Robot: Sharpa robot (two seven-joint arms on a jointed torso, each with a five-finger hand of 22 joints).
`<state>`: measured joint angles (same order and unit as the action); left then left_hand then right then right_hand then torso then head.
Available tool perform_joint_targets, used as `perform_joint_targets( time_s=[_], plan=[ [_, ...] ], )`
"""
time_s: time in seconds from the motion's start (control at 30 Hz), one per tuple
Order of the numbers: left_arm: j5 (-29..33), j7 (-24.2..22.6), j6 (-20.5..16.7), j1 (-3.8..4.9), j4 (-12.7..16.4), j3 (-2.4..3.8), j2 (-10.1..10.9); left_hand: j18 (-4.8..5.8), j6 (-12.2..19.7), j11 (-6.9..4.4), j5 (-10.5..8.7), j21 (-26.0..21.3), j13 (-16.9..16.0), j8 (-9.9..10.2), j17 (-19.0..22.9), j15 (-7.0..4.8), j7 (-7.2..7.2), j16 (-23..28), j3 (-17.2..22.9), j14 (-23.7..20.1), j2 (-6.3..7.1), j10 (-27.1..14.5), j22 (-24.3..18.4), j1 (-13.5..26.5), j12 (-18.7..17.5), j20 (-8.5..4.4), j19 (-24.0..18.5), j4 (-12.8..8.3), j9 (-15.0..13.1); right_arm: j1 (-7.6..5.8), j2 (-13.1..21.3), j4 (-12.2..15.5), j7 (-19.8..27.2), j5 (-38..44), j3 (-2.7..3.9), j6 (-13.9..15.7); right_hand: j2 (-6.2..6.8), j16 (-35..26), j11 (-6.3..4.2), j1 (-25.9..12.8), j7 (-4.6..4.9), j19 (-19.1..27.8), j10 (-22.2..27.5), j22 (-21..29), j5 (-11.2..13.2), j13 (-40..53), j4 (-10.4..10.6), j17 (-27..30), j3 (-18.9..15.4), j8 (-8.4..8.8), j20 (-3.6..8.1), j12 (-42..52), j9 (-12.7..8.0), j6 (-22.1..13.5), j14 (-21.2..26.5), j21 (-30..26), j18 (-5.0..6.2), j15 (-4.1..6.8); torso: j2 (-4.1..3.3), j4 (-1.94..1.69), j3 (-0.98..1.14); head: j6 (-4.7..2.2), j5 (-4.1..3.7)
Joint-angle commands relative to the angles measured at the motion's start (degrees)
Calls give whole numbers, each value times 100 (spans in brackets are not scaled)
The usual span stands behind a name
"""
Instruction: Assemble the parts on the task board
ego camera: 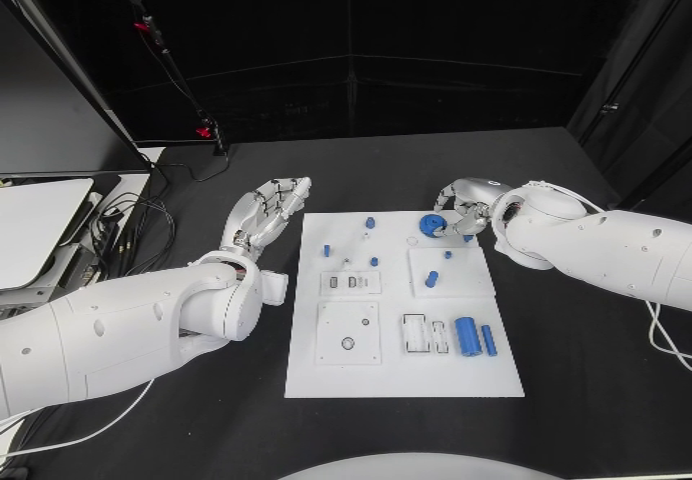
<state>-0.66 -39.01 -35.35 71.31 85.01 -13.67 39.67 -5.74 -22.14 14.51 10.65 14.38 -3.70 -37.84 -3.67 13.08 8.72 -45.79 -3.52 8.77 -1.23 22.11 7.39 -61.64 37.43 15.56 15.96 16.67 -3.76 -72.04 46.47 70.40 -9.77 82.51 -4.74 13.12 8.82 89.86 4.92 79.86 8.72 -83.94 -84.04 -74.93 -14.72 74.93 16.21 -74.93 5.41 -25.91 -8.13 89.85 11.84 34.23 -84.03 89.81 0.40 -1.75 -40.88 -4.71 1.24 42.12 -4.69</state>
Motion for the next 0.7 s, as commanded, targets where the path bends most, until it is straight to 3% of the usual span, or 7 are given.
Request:
perform_joint_targets(
  time_s=[0.03, 0.5, 0.67, 0.7],
  plan=[
    [-39, -1560, 29, 7, 6, 5, 3, -61, -38, 2, 36, 18, 4, 38, 0, 32, 792, -14, -29, 23, -51, 20, 0, -20, 15, 6, 5, 6, -1, -7, -25, -15, -55, 120, 2, -142, -14, 14, -54, 61, -44, -606, -596, -1507, 33, 1507, 12, -1507, 51, -55, 29, 15, 12, 1, -597, 19, -40, 37, 1, 0, 0, 9, -11],
    [-38, -1548, 24, 7, 2, 5, 17, -61, -38, 3, 46, 22, 5, 41, 1, 33, 793, -13, -31, 23, -63, 21, 1, -28, 13, 7, 5, 6, 0, 0, -115, -59, -75, 208, 3, -61, -190, 14, -118, 155, -128, -606, -596, -1507, 61, 1507, -8, -1507, 175, -232, 79, 15, 20, 266, -597, 19, -40, 88, 4, 6, 2, 23, 0],
    [-38, -1543, 23, 7, -1, 5, 24, -60, -38, 3, 49, 20, 5, 42, 1, 34, 793, -13, -32, 23, -68, 21, 0, -30, 13, 7, 2, 7, 0, 1, -127, -55, -140, 210, 3, -1, -262, 14, -128, 149, -145, -606, -596, -1507, 59, 1507, -26, -1507, 232, -196, 107, 15, -49, 720, -597, 19, -40, 106, 4, 4, 2, 23, -7],
    [-38, -1545, 21, 7, -2, 5, 25, -60, -38, 3, 49, 20, 5, 42, 1, 34, 793, -13, -32, 23, -68, 21, 0, -30, 13, 7, 2, 7, 0, 1, -131, -56, -155, 211, 3, 5, -263, 14, -127, 146, -140, -606, -596, -1507, 54, 1507, -29, -1507, 248, -97, 106, 15, -107, 822, -597, 19, -40, 99, 5, 5, 1, 23, -10]
  ],
)
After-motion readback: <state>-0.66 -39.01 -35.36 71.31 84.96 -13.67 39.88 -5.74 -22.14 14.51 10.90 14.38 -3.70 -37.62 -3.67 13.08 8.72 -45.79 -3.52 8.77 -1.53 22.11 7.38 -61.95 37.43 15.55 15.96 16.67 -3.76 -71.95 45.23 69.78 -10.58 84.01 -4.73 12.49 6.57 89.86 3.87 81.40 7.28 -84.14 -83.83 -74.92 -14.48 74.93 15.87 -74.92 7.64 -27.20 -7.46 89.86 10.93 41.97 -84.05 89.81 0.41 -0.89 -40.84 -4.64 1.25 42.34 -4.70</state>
